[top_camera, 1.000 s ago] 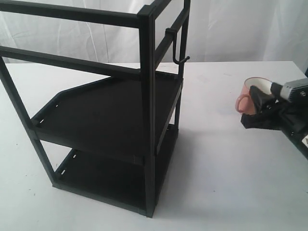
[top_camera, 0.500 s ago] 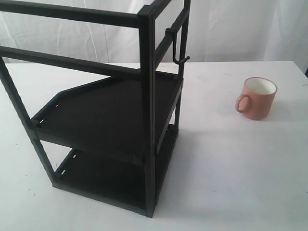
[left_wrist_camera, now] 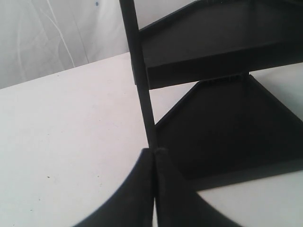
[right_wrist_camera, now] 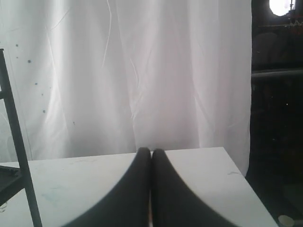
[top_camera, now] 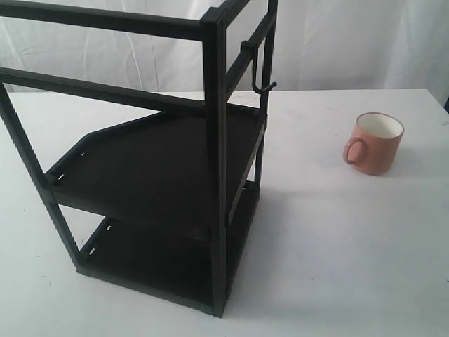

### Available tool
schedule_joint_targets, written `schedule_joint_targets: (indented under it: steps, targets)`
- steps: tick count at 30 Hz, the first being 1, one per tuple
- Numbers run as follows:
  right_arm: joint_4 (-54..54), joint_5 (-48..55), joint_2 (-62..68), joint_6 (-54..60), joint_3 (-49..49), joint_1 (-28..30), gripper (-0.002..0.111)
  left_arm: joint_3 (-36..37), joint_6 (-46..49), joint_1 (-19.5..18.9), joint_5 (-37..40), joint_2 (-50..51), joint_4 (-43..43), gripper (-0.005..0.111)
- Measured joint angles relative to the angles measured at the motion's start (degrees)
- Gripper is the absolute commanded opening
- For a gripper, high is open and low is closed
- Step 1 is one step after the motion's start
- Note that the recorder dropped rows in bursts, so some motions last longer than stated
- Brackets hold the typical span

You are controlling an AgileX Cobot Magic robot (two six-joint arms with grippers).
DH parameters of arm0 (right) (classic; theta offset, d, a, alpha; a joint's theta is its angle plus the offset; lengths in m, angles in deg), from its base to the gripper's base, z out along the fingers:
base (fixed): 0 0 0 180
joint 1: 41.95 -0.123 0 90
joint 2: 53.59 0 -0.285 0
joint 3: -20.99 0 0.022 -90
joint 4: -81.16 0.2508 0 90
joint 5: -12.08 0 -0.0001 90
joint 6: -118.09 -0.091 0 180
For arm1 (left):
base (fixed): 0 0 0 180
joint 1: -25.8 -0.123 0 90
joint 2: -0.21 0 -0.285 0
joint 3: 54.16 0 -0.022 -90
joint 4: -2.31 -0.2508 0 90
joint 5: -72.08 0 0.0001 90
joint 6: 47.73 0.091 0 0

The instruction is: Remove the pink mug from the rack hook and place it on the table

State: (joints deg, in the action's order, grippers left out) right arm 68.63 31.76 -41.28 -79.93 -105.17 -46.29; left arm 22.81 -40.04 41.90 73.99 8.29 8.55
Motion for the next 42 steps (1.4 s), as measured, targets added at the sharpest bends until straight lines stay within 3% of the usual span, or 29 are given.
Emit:
schedule_joint_targets:
  steps: [19,23,32,42]
  targets:
    - [0.2,0.1,-0.1,0.0,0.1,0.0,0.000,0.0,0.0,0.0,0.0,0.0,0.0,0.000]
    - [4.8,0.3,-0.1,0.2,0.9,0.0,0.000,0.0,0.0,0.0,0.0,0.0,0.0,0.000]
    - [20.1,0.5,-2.1,24.1,4.1,0.0,0.000,0.0,0.0,0.0,0.0,0.0,0.0,0.000]
    - [21.4,0.1,-4.3,25.5,12.3,0.0,0.000,0.0,0.0,0.0,0.0,0.0,0.0,0.000]
